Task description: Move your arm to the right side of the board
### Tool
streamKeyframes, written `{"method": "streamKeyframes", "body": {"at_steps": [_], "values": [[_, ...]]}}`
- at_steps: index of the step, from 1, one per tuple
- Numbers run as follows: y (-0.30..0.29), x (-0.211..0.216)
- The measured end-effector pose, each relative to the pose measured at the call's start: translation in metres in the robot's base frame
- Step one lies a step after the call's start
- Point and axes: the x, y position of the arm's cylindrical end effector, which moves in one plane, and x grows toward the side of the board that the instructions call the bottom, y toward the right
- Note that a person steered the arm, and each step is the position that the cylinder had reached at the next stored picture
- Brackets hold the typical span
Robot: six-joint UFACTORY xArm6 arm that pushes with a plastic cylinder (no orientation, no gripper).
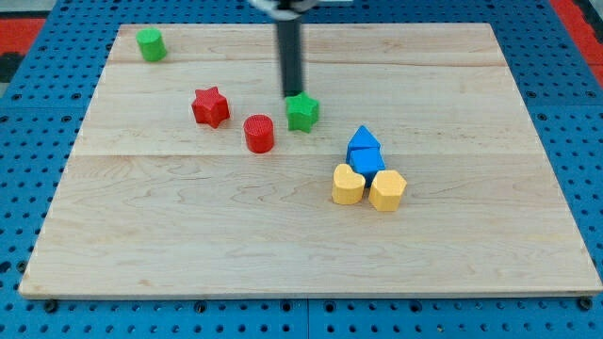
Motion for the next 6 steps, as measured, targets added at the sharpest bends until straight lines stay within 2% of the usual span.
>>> {"method": "streamKeyframes", "body": {"at_steps": [1,2,4,5,6], "values": [[0.112,-0.002],[0.16,0.041],[0.16,0.033],[0.16,0.049],[0.174,0.099]]}}
